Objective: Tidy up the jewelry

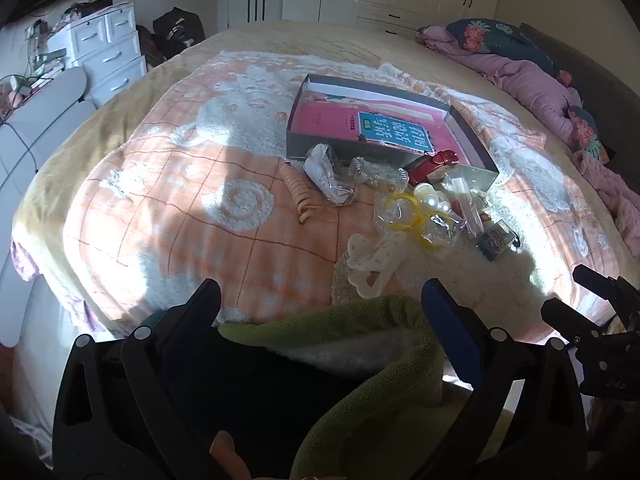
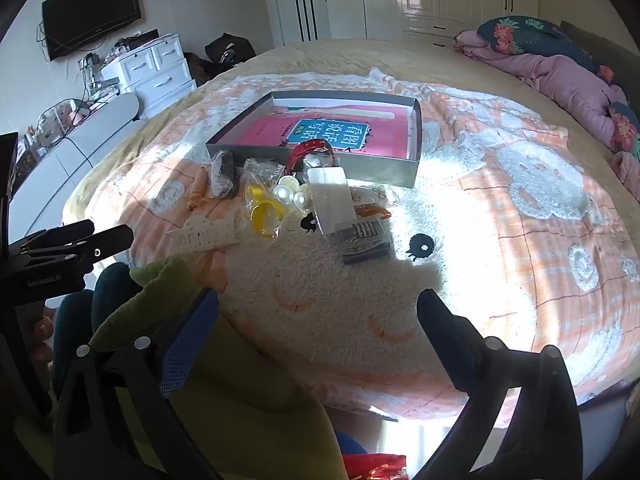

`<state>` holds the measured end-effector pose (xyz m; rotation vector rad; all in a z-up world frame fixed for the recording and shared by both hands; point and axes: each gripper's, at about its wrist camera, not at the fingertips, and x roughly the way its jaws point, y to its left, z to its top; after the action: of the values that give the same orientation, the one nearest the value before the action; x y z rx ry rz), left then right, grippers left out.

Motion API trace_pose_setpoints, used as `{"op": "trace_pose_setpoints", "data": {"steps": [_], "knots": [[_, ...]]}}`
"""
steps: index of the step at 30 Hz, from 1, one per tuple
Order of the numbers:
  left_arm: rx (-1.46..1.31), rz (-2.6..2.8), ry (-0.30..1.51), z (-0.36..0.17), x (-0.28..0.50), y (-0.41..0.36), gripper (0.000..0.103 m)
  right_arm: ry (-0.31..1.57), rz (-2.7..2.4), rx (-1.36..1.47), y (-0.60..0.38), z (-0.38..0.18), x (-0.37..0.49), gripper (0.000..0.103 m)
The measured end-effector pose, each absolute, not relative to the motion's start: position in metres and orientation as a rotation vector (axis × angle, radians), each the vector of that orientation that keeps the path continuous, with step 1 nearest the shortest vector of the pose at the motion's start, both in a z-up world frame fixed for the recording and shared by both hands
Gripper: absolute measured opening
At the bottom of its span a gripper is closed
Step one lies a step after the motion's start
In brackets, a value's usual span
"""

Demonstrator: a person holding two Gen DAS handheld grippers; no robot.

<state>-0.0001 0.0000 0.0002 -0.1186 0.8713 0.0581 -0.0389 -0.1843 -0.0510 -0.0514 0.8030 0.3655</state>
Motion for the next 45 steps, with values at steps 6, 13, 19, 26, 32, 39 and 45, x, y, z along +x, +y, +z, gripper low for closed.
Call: {"op": "trace_pose_setpoints", "data": {"steps": [6,13,19,26,32,39,45], "knots": [[-0.115,0.060,0.871,0.000,0.001,-0.001,0.094,0.799,0.376,-0.040,-0.188,-0.052,-0.039,0.099],[-0.120,0.053,0.862,0.004,0.000,-0.001,0.094,0.801,0.377,-0.043,-0.181,-0.051,-0.041,0.099],[-0.121,0.050,0.864,0.003,-0.003,-0.002,0.094,0.796,0.384,-0.050,-0.177,-0.051,-0.043,0.099],[-0.113,0.044,0.865,0.002,-0.003,-0.004,0.094,0.795,0.388,-0.050,-0.179,-0.052,-0.041,0.099],[-0.114,0.044,0.861,0.001,-0.004,-0.005,0.094,0.794,0.389,-0.051,-0.178,-0.052,-0.041,0.099],[-0.115,0.043,0.862,0.001,-0.004,-0.005,0.094,0.789,0.391,-0.054,-0.176,-0.051,-0.041,0.099],[-0.116,0.045,0.861,0.001,-0.004,-0.005,0.094,0.787,0.392,-0.054,-0.176,-0.051,-0.041,0.099]]}}
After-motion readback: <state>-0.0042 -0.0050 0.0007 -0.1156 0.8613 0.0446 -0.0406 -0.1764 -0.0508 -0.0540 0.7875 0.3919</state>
